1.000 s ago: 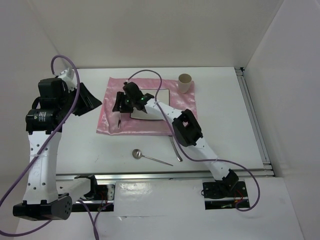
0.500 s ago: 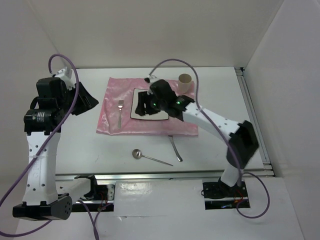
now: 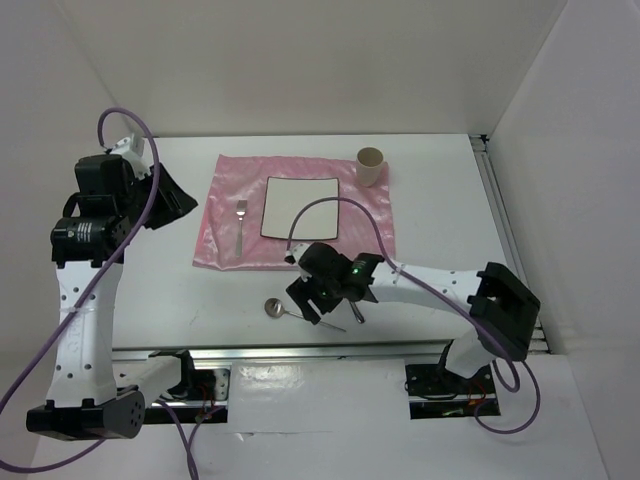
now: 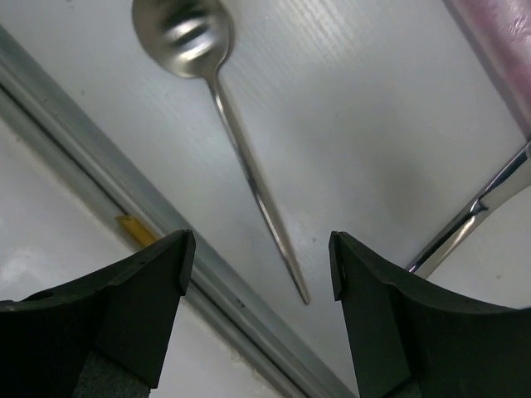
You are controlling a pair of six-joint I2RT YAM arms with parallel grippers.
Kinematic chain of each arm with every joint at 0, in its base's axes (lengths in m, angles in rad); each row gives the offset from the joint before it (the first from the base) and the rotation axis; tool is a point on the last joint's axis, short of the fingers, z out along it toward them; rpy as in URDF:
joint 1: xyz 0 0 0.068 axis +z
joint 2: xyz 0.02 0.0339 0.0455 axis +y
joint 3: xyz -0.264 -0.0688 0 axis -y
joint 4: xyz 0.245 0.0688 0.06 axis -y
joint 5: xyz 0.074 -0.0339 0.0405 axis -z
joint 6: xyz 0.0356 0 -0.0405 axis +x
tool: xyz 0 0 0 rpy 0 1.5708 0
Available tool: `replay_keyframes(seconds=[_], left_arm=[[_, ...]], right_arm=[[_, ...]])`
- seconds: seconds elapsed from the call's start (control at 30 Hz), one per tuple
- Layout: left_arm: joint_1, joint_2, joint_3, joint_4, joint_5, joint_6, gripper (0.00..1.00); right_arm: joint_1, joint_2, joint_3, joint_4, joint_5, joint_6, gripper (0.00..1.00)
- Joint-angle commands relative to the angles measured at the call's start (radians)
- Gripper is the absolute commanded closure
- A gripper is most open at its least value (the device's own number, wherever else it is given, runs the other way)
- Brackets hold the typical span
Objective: Set the dinner table for one person
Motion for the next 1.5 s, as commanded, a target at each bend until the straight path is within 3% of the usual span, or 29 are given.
replay_keyframes(seconds=[0.0,0.23,0.4,0.53,0.57,0.7,0.87,1.07,1.23,1.47], left_arm=[[0.005,-0.006,-0.011,0.030,0.020,0.000,0.48],[0.005,-0.006,-0.011,0.030,0.045,0.000,0.48],[0.014,0.004,-0.011,0.030,0.054,0.011,0.48],[0.014,0.004,-0.011,0.030,0.054,0.011,0.48],[0.014,0.004,-0.011,0.030,0.054,0.011,0.48],[0.014,0.004,-0.011,0.030,0.064,0.022,0.48],[0.014,-0.009,0.014,0.030,0.065,0.031,0.48],[0.014,0.000,0.023,0.030,0.055,0.031,0.48],[0.014,0.011,0.060,-0.005,0.066,0.049,0.48],[0.014,0.030,0.069,0.004,0.089,0.039,0.48]], right_arm=[[0.017,0.091,0.056,0.064,0.047,-0.080,0.23],[0.017,0.225,0.089,0.105,0.035,-0.127,0.26],[0.026,0.259,0.089,0.142,0.024,-0.127,0.38],[0.048,0.317,0.089,0.151,0.024,-0.127,0.55],[0.059,0.317,0.089,0.151,0.034,-0.127,0.64],[0.106,0.360,0.148,0.087,0.097,-0.116,0.88],[0.152,0.286,0.160,0.048,0.180,-0.107,1.00],[0.152,0.113,0.171,0.016,0.268,-0.085,1.00],[-0.012,-0.071,0.137,-0.065,0.252,0.127,1.00],[-0.430,-0.026,0.172,-0.113,0.113,0.335,1.00]])
